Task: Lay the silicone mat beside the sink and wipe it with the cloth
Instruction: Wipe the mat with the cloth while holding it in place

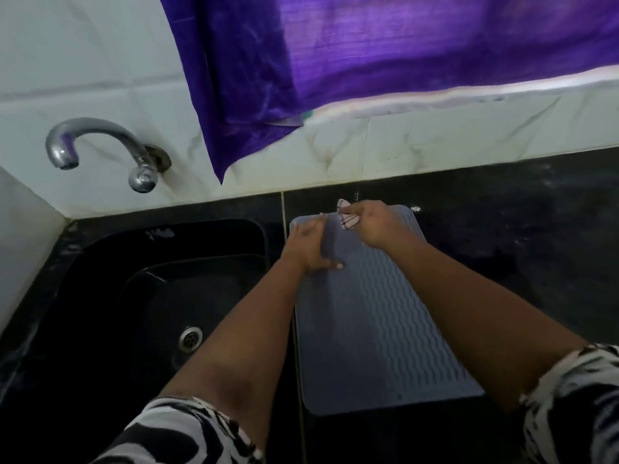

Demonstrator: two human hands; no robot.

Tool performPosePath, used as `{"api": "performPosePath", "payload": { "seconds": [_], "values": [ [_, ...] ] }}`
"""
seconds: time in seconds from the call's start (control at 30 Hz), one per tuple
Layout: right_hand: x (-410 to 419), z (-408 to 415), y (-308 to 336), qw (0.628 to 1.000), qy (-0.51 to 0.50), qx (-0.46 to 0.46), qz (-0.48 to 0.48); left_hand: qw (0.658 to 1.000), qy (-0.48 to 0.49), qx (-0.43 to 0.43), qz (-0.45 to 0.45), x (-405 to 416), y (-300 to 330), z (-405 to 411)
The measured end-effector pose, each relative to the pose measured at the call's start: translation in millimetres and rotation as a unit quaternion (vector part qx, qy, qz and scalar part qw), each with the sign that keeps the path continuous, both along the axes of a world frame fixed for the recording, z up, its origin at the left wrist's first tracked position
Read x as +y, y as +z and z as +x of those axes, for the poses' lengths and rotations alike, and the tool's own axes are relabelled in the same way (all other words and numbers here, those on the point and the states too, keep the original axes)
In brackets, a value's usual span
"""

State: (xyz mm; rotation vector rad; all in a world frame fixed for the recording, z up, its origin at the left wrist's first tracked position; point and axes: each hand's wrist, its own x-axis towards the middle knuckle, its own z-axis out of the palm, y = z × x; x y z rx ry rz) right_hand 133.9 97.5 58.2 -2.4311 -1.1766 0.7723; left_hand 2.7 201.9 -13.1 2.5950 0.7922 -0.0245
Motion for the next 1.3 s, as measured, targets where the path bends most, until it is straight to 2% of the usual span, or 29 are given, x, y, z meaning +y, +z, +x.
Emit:
{"api": "performPosePath", "payload": {
  "seconds": [0.07, 0.13, 0.17, 0.23, 0.3, 0.37, 0.6, 0.7, 0.77, 0.83, 0.9, 0.97, 1.1, 1.2, 1.3],
  "values": [
    [26.3, 3.0, -18.4, 0.997, 0.011, -0.031, 0.071, 1.0, 0.021, -0.008, -0.019, 19.1, -5.0, 14.7],
    [46.3, 7.4, -42.0, 0.99, 0.005, -0.077, 0.118, 0.997, -0.003, 0.075, -0.007, 30.1, -17.8, 19.4],
    [55.1, 7.2, -53.6, 0.989, 0.019, -0.108, 0.095, 0.991, -0.017, 0.134, -0.005, 33.2, -24.6, 18.1],
    [66.7, 2.4, -73.6, 0.98, 0.082, -0.179, -0.014, 0.975, -0.03, 0.218, -0.026, 38.7, -34.1, 15.8],
    [71.1, -2.3, -86.5, 0.97, 0.09, -0.211, -0.076, 0.964, -0.043, 0.258, -0.039, 44.9, -35.0, 18.7],
    [67.4, -9.0, -87.4, 0.966, 0.09, -0.227, -0.087, 0.956, -0.049, 0.285, -0.039, 46.4, -30.6, 20.9],
    [6.8, -48.4, -62.5, 0.965, 0.102, -0.16, -0.183, 0.954, -0.028, 0.299, -0.018, 34.8, -20.4, 23.7],
    [27.6, -28.4, -33.5, 0.977, 0.107, -0.08, -0.164, 0.952, -0.026, 0.303, -0.025, 32.8, -13.5, 23.4],
    [58.6, -2.6, -21.3, 0.989, 0.075, -0.036, -0.121, 0.951, -0.032, 0.305, -0.031, 31.6, -12.1, 22.0],
    [84.8, 9.3, -24.6, 0.988, 0.072, -0.06, -0.119, 0.95, -0.034, 0.308, -0.036, 33.0, -11.8, 21.6],
    [94.8, 3.5, -44.4, 0.972, 0.11, -0.138, -0.156, 0.951, -0.032, 0.306, -0.038, 35.0, -14.6, 21.8],
    [88.9, -12.3, -65.7, 0.959, 0.114, -0.208, -0.154, 0.949, -0.035, 0.31, -0.035, 34.6, -17.4, 21.6],
    [46.5, -42.9, -81.4, 0.973, 0.065, -0.184, -0.12, 0.953, -0.026, 0.299, -0.029, 35.9, -19.9, 24.5],
    [-3.8, -67.0, -76.5, 0.967, 0.127, -0.175, -0.135, 0.959, -0.013, 0.281, -0.04, 35.5, -22.6, 25.1],
    [-22.8, -62.4, -54.9, 0.962, 0.17, -0.13, -0.168, 0.949, -0.024, 0.314, -0.03, 40.8, -18.2, 26.2]
  ]
}}
